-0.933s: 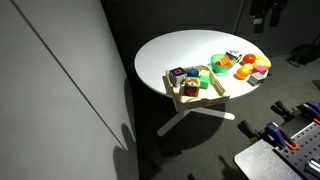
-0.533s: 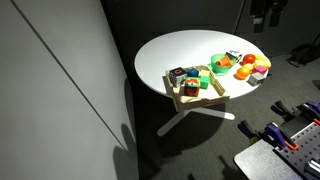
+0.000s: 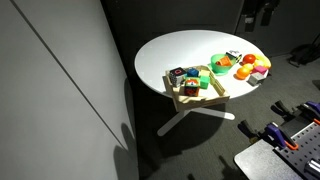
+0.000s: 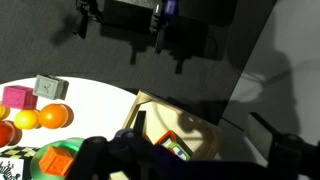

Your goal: Put the toy orange in the bowl

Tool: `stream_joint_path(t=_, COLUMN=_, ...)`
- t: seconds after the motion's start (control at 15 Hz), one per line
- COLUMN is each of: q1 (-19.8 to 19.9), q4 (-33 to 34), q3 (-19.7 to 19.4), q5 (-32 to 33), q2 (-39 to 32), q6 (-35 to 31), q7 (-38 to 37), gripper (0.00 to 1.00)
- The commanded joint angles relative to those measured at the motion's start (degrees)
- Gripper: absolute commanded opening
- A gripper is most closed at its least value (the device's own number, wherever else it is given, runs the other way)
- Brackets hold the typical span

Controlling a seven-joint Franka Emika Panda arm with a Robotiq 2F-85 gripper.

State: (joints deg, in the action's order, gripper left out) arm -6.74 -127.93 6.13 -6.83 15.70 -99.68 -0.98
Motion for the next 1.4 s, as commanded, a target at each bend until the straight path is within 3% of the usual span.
stream_joint_path(t=0.0, q1=0.70, q4=0.79, q3=-0.01, q5=1.27, q2=-1.38, q6=-4.58, q7=-0.43, gripper=1.00)
stream_joint_path(t=0.33, q1=1.71, q4=0.86, q3=-0.25, q5=3.16, q2=-4.58, q6=-13.28, q7=-1.37, gripper=1.00)
stream_joint_path(t=0.6, q1=3.39, q4=1.10, q3=-0.71, q5=7.77, q2=-7.53, q6=-19.12, q7=-6.75, gripper=1.00)
stream_joint_path(t=1.0, q1=6.27, q4=2.38, q3=-2.78, q5=11.24, q2=-9.76, q6=-20.38, q7=-15.80, gripper=1.00)
stream_joint_path(t=1.33, q1=8.78, q4=3.14, q3=-5.56, q5=11.79, q2=-10.66, q6=-21.70, q7=-17.28, gripper=1.00)
